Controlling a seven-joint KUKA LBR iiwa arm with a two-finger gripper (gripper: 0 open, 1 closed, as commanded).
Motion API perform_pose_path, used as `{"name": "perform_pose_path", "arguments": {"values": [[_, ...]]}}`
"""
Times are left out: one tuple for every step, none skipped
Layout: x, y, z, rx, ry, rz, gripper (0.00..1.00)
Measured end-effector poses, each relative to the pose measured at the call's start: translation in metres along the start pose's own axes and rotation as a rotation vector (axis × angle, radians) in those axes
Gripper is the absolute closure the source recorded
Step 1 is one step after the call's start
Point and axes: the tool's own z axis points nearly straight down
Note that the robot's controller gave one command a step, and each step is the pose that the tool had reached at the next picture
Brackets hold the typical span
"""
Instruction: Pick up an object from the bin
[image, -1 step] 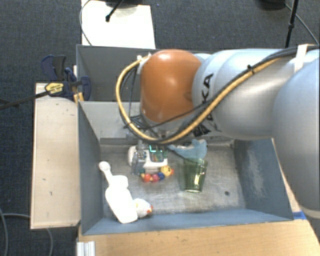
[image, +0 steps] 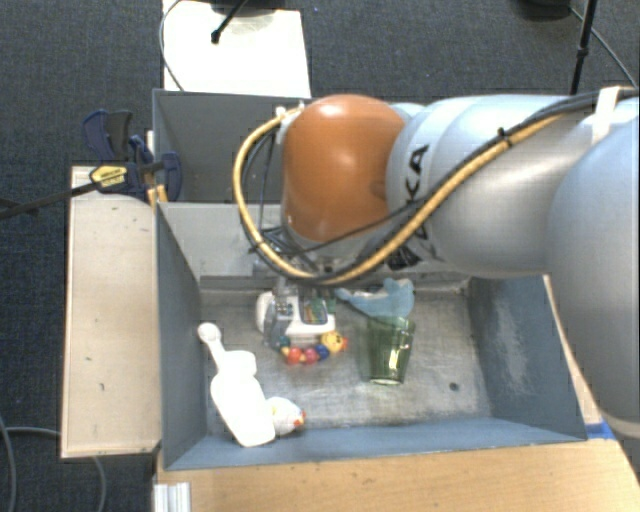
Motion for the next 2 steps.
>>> {"name": "perform_pose_path", "arguments": {"values": [[-0.009,-0.032,0.070,-0.001,-0.004,0.016,0.00],[-0.012,-0.048,0.095,0.001,0.003,0.069,0.00]]}}
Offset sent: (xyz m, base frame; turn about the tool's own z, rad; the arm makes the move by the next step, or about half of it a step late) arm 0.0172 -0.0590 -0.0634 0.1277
